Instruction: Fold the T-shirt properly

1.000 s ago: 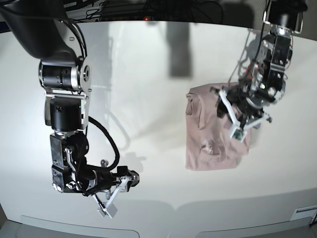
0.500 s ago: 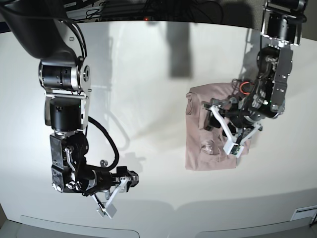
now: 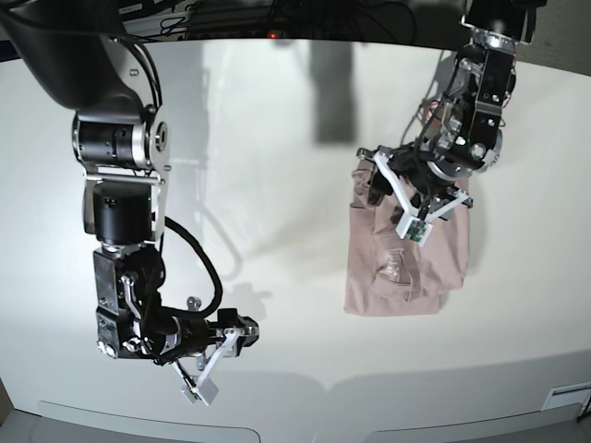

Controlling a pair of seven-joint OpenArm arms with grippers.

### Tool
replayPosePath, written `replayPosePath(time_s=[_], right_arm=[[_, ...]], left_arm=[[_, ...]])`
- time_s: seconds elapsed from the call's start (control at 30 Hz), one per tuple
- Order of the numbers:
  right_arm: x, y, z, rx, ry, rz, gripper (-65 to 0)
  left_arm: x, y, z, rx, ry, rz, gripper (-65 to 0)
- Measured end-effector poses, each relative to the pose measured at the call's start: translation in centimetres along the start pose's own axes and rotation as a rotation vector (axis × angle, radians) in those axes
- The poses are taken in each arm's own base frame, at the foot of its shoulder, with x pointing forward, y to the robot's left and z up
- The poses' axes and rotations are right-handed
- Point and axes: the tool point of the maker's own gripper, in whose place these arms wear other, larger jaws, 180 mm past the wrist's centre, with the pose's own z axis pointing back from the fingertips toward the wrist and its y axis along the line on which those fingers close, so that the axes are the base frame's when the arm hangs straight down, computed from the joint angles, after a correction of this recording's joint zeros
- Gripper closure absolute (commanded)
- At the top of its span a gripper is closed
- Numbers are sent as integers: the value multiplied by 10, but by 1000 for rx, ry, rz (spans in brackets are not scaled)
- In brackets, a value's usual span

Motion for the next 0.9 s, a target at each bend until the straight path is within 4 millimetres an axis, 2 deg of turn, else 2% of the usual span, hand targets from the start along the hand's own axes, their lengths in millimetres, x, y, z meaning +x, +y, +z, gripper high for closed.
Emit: replayPosePath(time_s=[0.1, 0.17, 0.23, 0.37, 0.47, 0.57, 0.63, 0.7, 0.8, 0.9], right_arm=[[2, 0, 0, 0, -11, 0, -225], [10, -1, 0, -2, -55, 1, -225], [20, -3, 2, -6, -117, -1, -225], [34, -17, 12, -43, -202, 8, -225], [29, -32, 21, -78, -188, 10, -225], [25, -49, 32, -120, -179, 20, -225], [21, -60, 42, -148, -166, 27, -225], [10, -73, 53, -182, -140, 49, -224], [-9, -91, 74, -231, -101, 88, -224], [-17, -88, 95, -249, -109, 149, -224]], left_arm=[[6, 4, -2, 7, 23, -9, -339], [18, 9, -2, 15, 30, -17, -339], [44, 15, 1, 27, -11, -35, -339], [108, 22, 18, 55, -144, -85, -339], [134, 20, 31, 61, -209, -111, -339], [145, 17, 41, 65, -240, -127, -339], [146, 25, 44, 109, -239, -165, -339], [140, 39, 46, 155, -215, -211, -338], [132, 71, 55, 231, -176, -267, -338], [130, 102, 67, 306, -182, -196, -338]])
